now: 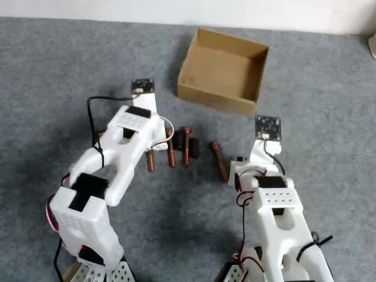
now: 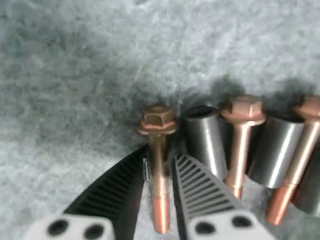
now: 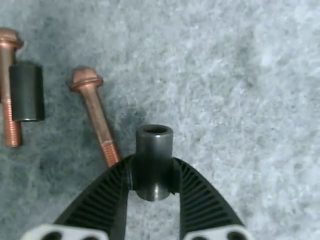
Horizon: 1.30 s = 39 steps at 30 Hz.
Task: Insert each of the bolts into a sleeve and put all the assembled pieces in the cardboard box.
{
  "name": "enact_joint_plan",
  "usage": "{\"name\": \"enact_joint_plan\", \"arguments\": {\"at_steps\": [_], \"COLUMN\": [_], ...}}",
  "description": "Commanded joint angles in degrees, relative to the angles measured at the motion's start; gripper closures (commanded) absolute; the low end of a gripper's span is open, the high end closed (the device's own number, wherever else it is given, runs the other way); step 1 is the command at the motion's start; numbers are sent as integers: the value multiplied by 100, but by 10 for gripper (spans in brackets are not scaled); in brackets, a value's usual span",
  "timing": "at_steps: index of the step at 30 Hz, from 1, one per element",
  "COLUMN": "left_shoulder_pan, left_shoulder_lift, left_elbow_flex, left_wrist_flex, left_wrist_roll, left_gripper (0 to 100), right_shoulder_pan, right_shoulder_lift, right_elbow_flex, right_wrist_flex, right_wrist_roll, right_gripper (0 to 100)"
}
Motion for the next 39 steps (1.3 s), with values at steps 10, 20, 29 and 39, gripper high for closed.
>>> {"name": "enact_joint_plan", "arguments": {"at_steps": [10, 20, 29, 39], "left_shoulder_pan": [215, 330, 1402, 1543], "left_shoulder_lift": [-2800, -5112, -8391, -11231], "left_elbow_flex": [-400, -321, 2615, 5464], "left_wrist_flex": [1196, 1196, -545, -2338], "left_wrist_roll": [-747, -1002, -607, -1407], "left_gripper": [995, 995, 995, 995], "right_shoulder_pan": [-242, -1938, -2686, -2677], "right_shoulder_lift": [-4171, -6818, -6826, -6826], "right_elbow_flex": [1455, 2431, 2448, 2484], "right_wrist_flex": [-136, -163, -163, -163], "right_wrist_roll": [668, 976, 967, 985], "right_gripper": [994, 994, 994, 994]}}
